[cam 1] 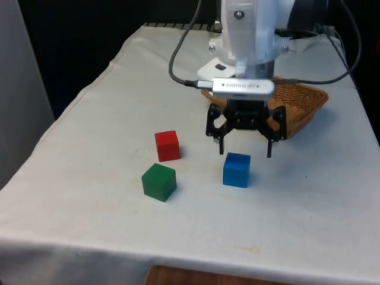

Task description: Pick up the blue cube and place it into the basket.

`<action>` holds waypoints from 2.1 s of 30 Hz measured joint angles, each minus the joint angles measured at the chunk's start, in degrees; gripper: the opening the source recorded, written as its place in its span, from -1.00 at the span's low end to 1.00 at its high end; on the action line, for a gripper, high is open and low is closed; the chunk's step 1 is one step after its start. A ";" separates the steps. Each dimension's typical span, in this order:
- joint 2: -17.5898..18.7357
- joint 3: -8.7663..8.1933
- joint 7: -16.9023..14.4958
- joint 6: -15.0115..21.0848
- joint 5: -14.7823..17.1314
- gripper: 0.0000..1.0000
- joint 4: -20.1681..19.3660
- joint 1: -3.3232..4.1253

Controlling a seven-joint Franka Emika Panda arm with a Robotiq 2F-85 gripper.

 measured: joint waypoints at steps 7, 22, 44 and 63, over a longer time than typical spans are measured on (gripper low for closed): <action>1.43 0.00 0.00 1.38 0.23 1.00 0.00 -0.06; 3.21 -0.46 -0.52 2.18 0.23 1.00 0.17 -0.52; 5.96 -1.26 -0.86 2.86 0.17 0.12 2.06 -1.32; 4.98 -1.38 -0.86 1.72 0.17 -0.99 2.29 -1.26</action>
